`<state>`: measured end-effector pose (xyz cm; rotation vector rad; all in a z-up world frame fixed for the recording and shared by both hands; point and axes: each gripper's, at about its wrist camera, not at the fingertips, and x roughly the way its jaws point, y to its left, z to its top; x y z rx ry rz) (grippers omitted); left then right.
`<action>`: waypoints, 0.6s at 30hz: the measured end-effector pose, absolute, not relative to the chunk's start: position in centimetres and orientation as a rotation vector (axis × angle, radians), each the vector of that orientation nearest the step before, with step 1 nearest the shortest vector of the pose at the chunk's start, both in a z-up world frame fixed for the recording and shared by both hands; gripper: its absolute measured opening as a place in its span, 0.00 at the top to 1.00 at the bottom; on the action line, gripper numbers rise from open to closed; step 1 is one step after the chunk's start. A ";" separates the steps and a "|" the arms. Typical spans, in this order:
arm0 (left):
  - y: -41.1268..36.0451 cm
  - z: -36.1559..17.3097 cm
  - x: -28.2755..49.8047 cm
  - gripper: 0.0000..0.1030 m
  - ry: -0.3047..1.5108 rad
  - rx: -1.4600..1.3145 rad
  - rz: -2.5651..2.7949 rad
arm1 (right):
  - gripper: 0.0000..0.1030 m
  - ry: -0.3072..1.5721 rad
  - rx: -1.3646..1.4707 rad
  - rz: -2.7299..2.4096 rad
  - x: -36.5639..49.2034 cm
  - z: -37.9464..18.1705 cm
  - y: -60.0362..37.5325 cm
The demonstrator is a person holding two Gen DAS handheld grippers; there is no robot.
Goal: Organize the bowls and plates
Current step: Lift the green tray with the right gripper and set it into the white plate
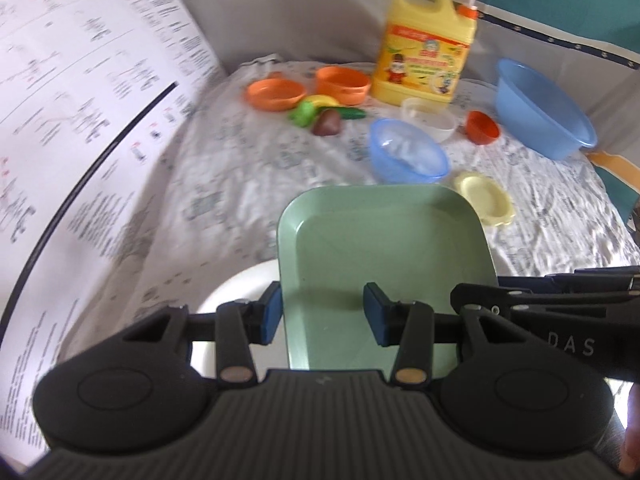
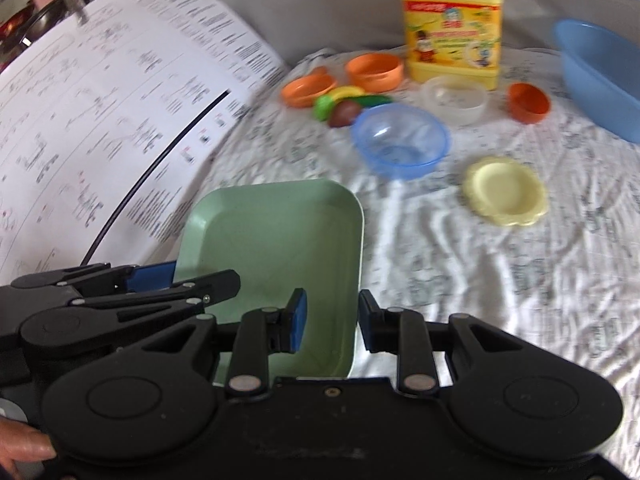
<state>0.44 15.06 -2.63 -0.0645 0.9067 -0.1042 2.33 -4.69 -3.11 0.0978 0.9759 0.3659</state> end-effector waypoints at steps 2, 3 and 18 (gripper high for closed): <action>16.1 -3.0 0.1 0.59 0.914 -0.069 -0.090 | 0.73 0.996 0.092 0.384 2.4 -3.4 -3.5; 16.6 -3.1 0.0 0.59 0.919 -0.071 -0.083 | 0.73 1.007 0.088 0.392 2.4 -3.6 -3.0; 19.5 -6.6 -0.4 0.58 1.001 -0.080 -0.070 | 0.73 1.139 0.064 0.425 2.2 -6.6 0.4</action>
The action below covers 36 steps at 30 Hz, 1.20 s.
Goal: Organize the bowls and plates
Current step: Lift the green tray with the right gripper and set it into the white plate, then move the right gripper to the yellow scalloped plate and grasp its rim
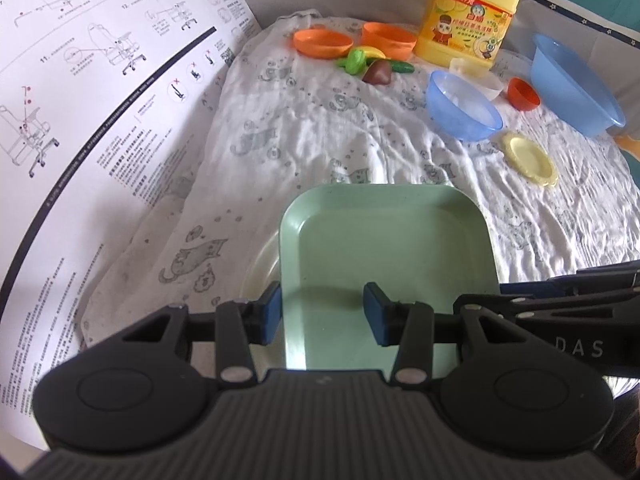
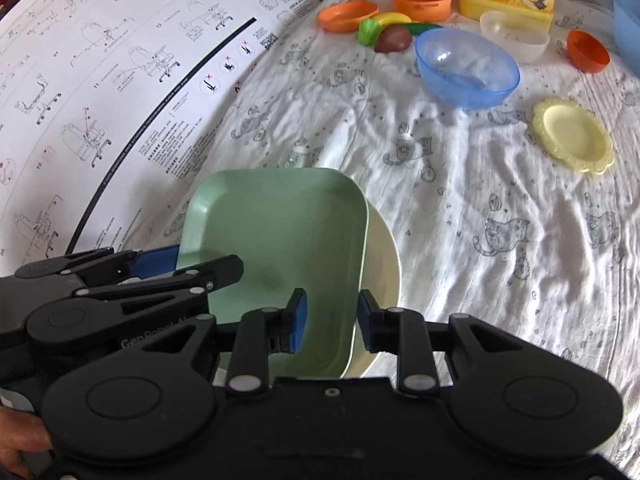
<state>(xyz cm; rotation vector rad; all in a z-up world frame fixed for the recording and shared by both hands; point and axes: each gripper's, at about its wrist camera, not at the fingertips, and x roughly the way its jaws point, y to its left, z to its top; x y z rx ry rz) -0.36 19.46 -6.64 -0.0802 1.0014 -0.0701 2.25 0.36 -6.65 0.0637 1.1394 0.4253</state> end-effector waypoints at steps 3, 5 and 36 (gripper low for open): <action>19.5 -7.0 -0.2 0.58 1.008 -0.076 -0.071 | 0.73 1.153 0.066 0.426 2.4 -6.9 0.4; 19.5 -7.2 -0.1 0.58 1.014 -0.075 -0.071 | 0.73 1.161 0.067 0.427 2.5 -7.1 0.4; 22.0 -5.5 0.2 0.00 0.938 -0.188 0.072 | 0.00 0.974 0.142 0.368 2.3 -4.4 -3.9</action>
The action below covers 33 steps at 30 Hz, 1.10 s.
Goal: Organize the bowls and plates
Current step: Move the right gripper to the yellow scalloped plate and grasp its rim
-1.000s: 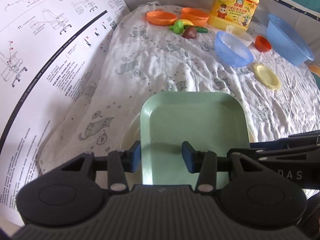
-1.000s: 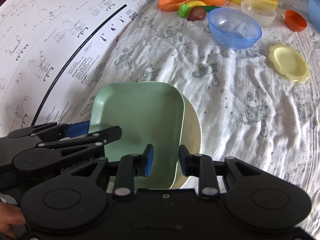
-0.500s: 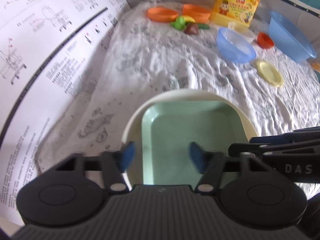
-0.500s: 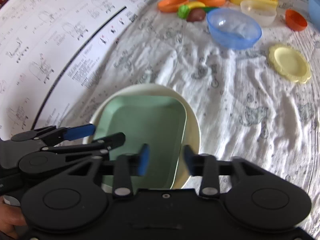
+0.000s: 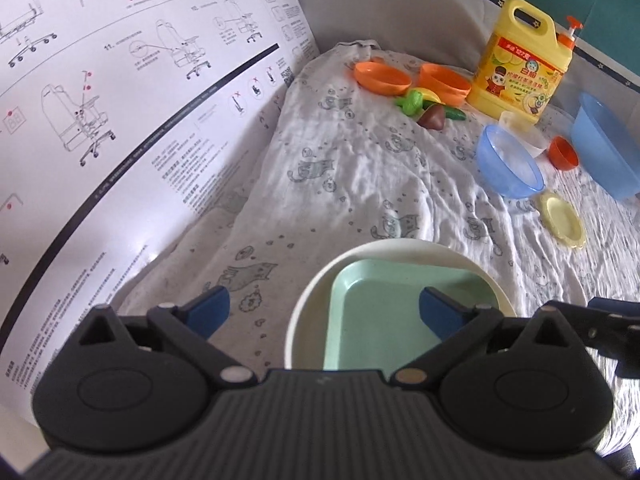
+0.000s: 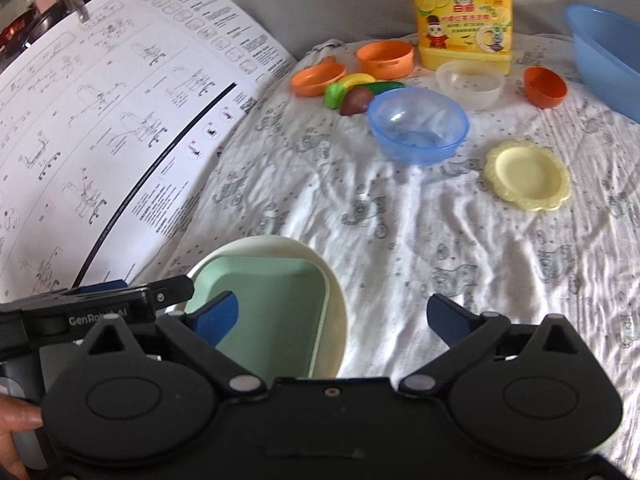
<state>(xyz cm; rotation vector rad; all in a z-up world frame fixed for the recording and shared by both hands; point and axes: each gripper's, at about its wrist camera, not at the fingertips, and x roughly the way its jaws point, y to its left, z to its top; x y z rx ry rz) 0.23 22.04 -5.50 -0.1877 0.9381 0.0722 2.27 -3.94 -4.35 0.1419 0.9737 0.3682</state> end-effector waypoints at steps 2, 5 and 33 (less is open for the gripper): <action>21.4 -5.3 0.4 0.00 0.938 -0.179 0.065 | 0.00 0.972 0.154 0.354 2.3 -4.5 -4.6; 20.2 -5.0 0.8 0.00 0.934 -0.160 0.047 | 0.00 0.970 0.176 0.328 2.4 -4.7 -5.7; 0.6 -7.0 10.7 0.00 0.976 -0.032 -0.174 | 0.09 0.896 0.410 0.045 9.1 -8.6 -23.5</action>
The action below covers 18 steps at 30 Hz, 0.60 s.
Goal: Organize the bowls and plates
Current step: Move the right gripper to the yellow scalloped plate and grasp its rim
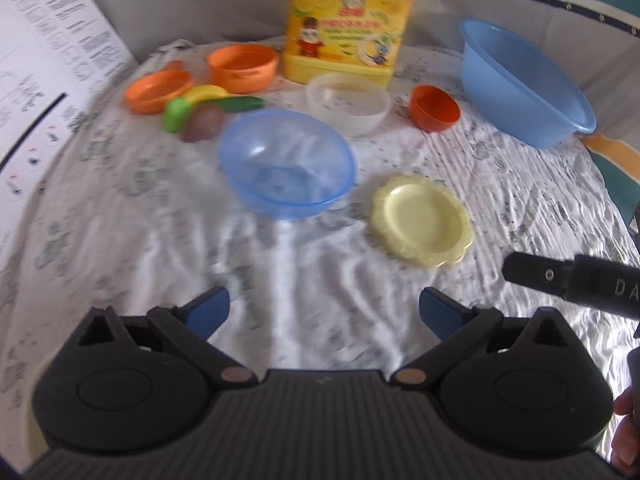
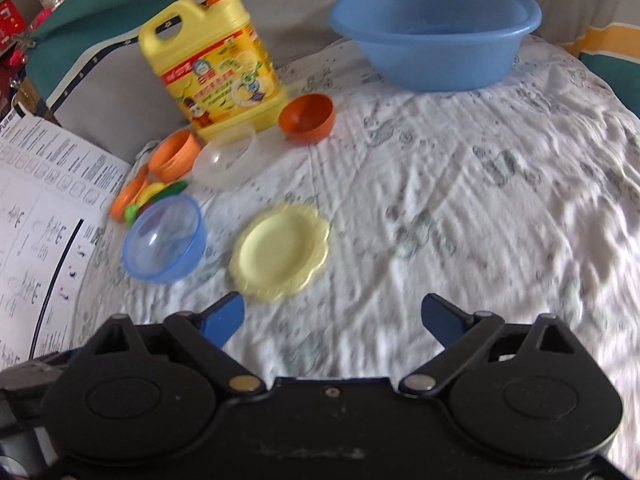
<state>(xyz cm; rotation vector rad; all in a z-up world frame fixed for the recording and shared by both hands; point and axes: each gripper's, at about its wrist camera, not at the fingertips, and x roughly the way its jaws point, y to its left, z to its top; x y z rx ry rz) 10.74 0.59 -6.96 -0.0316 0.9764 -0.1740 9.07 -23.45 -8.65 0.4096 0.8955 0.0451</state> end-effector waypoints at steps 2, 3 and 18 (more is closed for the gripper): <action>-0.7 -7.6 11.6 0.00 0.981 -0.027 -0.177 | 0.14 0.891 0.412 0.059 10.2 -9.0 -23.8; -1.2 -7.8 12.0 0.02 0.982 -0.026 -0.177 | 0.15 0.887 0.414 0.065 10.8 -9.2 -24.0; -5.2 -10.0 15.8 0.28 0.983 -0.035 -0.182 | 0.51 0.900 0.397 0.183 18.1 -12.1 -24.1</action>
